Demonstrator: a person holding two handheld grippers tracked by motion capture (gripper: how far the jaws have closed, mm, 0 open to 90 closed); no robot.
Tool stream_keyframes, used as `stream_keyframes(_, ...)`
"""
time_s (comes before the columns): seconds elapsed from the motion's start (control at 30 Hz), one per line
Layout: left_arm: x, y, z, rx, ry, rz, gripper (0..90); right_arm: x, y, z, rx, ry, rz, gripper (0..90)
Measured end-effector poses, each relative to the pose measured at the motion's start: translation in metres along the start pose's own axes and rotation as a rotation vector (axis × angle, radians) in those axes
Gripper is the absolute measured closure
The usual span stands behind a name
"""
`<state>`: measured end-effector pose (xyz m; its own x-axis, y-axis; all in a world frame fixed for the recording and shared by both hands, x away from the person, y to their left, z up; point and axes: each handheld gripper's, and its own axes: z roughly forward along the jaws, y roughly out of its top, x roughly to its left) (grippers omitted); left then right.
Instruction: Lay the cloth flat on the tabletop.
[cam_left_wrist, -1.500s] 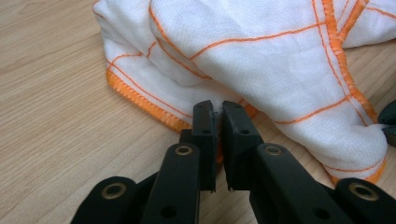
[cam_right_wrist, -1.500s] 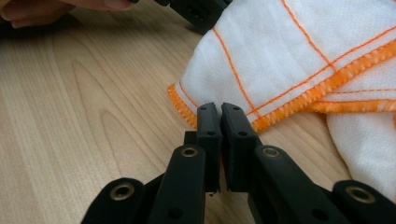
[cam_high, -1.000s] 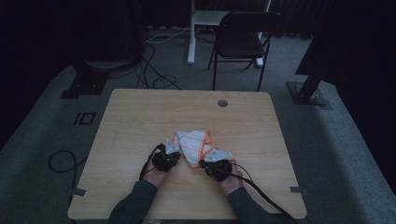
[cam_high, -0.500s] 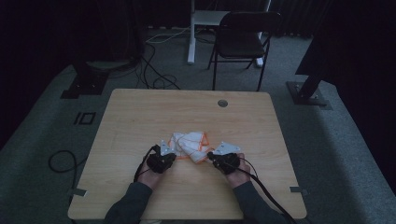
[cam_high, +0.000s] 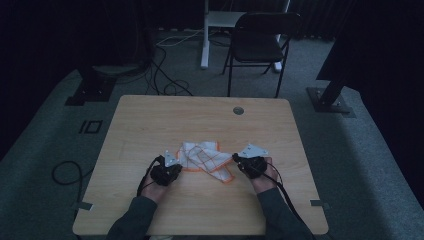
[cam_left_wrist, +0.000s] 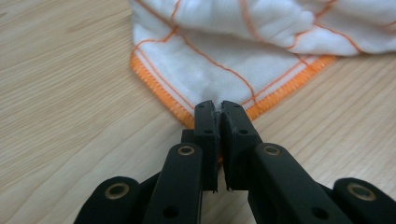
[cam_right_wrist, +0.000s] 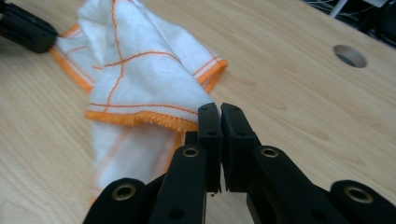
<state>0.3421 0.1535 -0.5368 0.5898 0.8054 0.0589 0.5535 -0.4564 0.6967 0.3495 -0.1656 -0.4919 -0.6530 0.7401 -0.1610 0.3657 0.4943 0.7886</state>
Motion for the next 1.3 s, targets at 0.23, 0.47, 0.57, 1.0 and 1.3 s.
stream_keyframes(0.23, 0.012, -0.004, -0.004, 0.012, 0.027, -0.015, 86.3, -0.013, 0.001, -0.007, -0.009, -0.035, 0.007, 87.9)
stream_keyframes(0.47, 0.017, -0.006, -0.006, 0.016, 0.044, -0.024, 86.3, -0.02, -0.004, -0.01, -0.001, -0.052, 0.02, 87.9)
stream_keyframes(0.57, 0.019, -0.006, -0.006, 0.017, 0.051, -0.026, 86.3, -0.023, -0.008, -0.01, 0.005, -0.058, 0.023, 87.9)
stream_keyframes(1.0, 0.031, -0.008, -0.008, 0.026, 0.082, -0.044, 86.2, -0.033, -0.018, -0.013, 0.021, -0.081, 0.051, 87.9)
stream_keyframes(1.3, 0.046, -0.009, -0.009, 0.039, 0.128, -0.071, 86.1, -0.038, -0.028, -0.016, 0.033, -0.096, 0.078, 88.0)
